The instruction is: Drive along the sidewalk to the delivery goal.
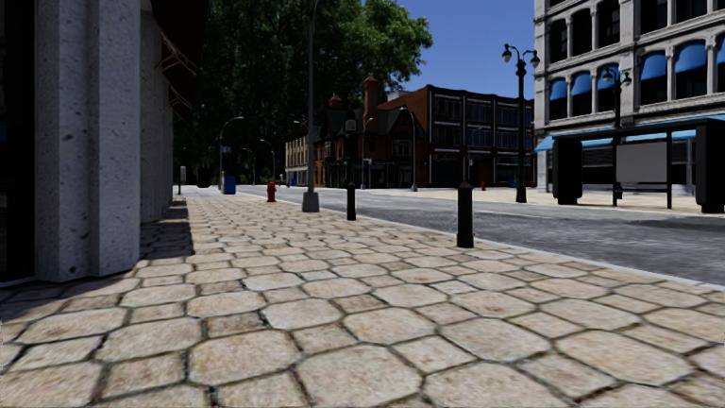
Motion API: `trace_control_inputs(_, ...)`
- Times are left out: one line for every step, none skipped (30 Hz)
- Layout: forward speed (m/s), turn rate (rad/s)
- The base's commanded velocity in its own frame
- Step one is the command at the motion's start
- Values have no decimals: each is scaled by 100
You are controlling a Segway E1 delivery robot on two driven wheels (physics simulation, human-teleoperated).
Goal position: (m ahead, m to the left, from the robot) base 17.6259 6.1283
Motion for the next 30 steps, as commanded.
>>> trace_control_inputs(200, 0)
trace_control_inputs(200, 0)
trace_control_inputs(200, 0)
trace_control_inputs(200, 0)
trace_control_inputs(200, 5)
trace_control_inputs(200, 13)
trace_control_inputs(200, 17)
trace_control_inputs(200, 17)
trace_control_inputs(200, 19)
trace_control_inputs(200, 22)
trace_control_inputs(200, 22)
trace_control_inputs(200, 36)
trace_control_inputs(200, 48)
trace_control_inputs(200, 53)
trace_control_inputs(200, 53)
trace_control_inputs(200, 55)
trace_control_inputs(200, 55)
trace_control_inputs(200, 56)
trace_control_inputs(200, 56)
trace_control_inputs(200, 56)
trace_control_inputs(200, 56)
trace_control_inputs(200, 56)
trace_control_inputs(200, 56)
trace_control_inputs(200, 56)
trace_control_inputs(200, 56)
trace_control_inputs(200, 56)
trace_control_inputs(200, 56)
trace_control_inputs(200, 56)
trace_control_inputs(200, 56)
trace_control_inputs(200, 56)
